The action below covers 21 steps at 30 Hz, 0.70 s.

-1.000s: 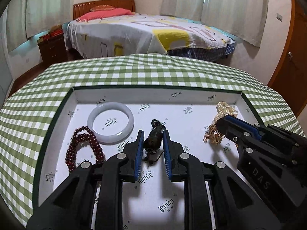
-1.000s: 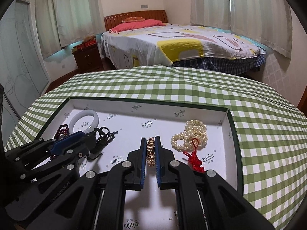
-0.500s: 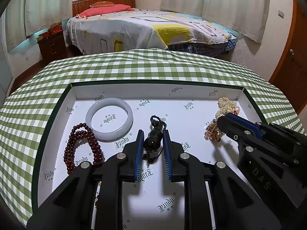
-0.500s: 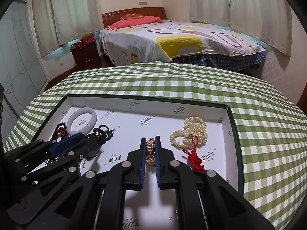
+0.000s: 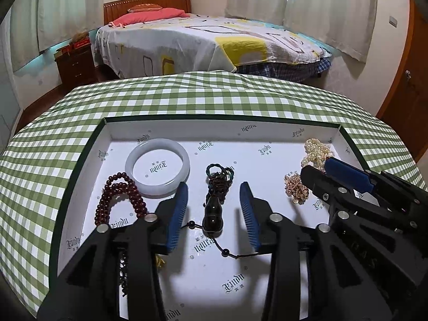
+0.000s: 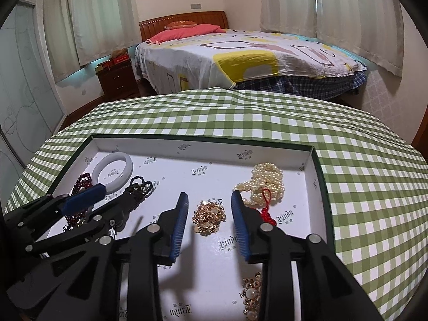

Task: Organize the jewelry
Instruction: 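Carry the black pendant and gold chain into the box and open both tools, then withdraw both tools from the box toward the crystal brooch and pearl ring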

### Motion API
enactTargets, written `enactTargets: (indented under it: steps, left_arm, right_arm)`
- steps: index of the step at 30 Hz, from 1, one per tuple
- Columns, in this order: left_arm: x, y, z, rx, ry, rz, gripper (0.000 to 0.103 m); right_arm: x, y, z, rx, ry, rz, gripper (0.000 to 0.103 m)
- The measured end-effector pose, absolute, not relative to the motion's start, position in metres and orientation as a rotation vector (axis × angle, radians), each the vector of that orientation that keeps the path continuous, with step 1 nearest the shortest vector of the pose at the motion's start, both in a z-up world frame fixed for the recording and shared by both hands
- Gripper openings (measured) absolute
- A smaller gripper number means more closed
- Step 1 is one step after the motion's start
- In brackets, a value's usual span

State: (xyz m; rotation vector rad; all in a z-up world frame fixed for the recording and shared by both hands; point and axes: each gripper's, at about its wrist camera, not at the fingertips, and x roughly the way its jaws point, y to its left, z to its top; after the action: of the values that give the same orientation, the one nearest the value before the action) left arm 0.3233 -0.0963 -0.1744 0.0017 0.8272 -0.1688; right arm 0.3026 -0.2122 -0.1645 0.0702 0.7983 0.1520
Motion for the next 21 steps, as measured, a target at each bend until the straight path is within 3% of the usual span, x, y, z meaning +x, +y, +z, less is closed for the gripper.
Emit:
enactTargets:
  steps: [2,8,14,21]
  left_arm:
    - [0.321,-0.093,-0.173,-0.005,0.820,-0.161,0.055]
    - [0.312,-0.086,-0.163,-0.004,0.787,-0.143,0.070]
    - [0.303,-0.078,-0.154,-0.009,0.766,-0.124,0.080]
    - [0.286,-0.074,-0.145,-0.016,0.741,-0.121,0.081]
  right_arm:
    - [0.302,-0.215,-0.165,0.075,0.800,0.148,0.036]
    - [0.296,-0.220,-0.160,0.078,0.784,0.134,0.048]
    - [0.287,-0.224,-0.150,0.063,0.750,0.116,0.062]
    - [0.272,-0.230,-0.142,0.055,0.734,0.105,0.064]
